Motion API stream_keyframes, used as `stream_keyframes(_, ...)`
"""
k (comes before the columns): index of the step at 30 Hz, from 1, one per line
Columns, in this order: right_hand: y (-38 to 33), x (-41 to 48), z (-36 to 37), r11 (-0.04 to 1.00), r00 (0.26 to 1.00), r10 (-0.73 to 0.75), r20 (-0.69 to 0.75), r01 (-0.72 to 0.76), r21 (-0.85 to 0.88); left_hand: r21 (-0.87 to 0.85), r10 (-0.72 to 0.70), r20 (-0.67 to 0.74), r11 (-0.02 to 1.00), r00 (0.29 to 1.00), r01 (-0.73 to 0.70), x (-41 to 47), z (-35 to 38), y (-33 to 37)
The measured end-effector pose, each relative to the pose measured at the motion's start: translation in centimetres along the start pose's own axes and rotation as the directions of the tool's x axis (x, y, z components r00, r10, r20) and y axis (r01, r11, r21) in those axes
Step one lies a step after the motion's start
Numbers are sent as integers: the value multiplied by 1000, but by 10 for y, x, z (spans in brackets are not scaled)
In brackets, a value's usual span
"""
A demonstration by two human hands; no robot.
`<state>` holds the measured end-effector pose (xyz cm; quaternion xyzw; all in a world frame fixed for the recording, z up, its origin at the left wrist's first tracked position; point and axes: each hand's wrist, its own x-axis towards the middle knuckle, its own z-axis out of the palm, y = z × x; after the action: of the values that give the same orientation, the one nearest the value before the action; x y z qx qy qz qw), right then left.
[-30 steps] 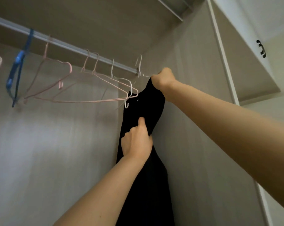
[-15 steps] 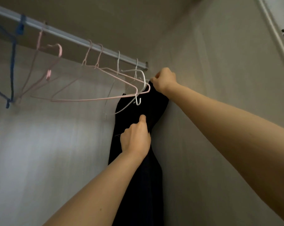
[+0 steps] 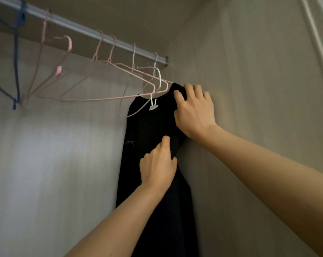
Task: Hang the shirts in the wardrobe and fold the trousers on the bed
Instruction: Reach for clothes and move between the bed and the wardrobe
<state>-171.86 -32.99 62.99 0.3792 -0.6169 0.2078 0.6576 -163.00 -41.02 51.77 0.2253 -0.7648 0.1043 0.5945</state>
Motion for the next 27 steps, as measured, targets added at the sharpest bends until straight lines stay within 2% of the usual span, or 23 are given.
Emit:
stream_keyframes(5,-5,-29,-21,996,997,-76,24,74,50,-1,-1,98,1000,995,1,-37,-21,-8)
stream_keyframes(8,-12,-50,-42,990,990,-121,71,116,79,-63,-27,174,997,984,39,-60,-43,-10)
stream_keyframes(11,-21,-81,-66,983,981,-153,119,138,125,-92,-30,188,995,982,48,-91,-68,-7)
stream_keyframes(14,-36,-117,-90,965,970,-197,146,165,203,-7,-18,215,1000,976,20,-125,-94,-13)
stream_keyframes(18,-61,-161,-117,913,941,-288,175,214,348,66,-127,225,991,966,114,-167,-134,-27)
stream_keyframes(22,-93,-197,-137,853,912,-343,224,203,481,215,-185,199,966,962,141,-207,-174,-38)
stream_keyframes(27,-146,-235,-151,716,916,-368,163,167,678,408,-247,180,899,952,157,-258,-220,-49)
